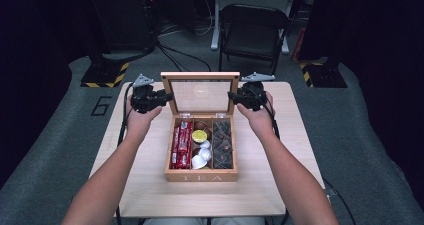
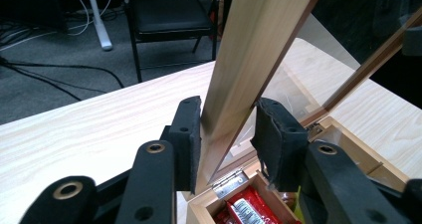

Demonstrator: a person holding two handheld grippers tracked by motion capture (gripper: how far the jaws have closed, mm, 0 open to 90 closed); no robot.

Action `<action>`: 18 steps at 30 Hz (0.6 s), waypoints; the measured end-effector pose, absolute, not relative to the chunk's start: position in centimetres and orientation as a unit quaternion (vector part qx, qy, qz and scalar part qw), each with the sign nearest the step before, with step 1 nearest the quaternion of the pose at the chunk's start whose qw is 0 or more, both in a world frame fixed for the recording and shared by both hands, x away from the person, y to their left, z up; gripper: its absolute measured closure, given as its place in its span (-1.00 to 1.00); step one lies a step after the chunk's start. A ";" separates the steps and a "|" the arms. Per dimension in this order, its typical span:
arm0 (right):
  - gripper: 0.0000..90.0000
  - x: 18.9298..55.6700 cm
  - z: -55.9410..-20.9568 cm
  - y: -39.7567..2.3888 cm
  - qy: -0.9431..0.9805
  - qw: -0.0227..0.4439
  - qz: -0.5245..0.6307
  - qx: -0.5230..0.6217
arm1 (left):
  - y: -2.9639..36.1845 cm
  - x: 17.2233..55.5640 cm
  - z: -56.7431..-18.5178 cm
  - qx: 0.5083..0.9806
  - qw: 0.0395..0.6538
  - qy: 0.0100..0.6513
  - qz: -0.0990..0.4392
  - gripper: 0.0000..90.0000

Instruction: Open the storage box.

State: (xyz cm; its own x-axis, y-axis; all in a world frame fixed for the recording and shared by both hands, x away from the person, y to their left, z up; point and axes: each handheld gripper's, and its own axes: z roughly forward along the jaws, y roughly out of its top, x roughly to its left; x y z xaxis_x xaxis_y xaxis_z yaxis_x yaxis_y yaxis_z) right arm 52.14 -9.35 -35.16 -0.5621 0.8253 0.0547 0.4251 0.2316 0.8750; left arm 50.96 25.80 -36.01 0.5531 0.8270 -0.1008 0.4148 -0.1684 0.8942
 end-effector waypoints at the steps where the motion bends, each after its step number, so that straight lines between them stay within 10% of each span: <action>1: 0.32 52.2 -35.3 -9.3 0.755 0.218 0.460 0.414 | 25.8 51.0 -36.1 0.734 0.488 0.422 0.211 0.40; 18: 0.30 53.1 -37.5 -9.3 0.757 0.212 0.455 0.419 | 25.5 51.6 -36.7 0.734 0.484 0.420 0.224 0.40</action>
State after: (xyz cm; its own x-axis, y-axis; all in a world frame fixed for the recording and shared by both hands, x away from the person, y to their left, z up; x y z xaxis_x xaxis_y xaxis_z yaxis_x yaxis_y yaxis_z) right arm 53.05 -9.33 -37.50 -0.5596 0.8265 0.0610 0.4413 0.2349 0.8660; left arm 51.60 25.48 -36.72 0.5459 0.8342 -0.0777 0.3995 -0.1776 0.8994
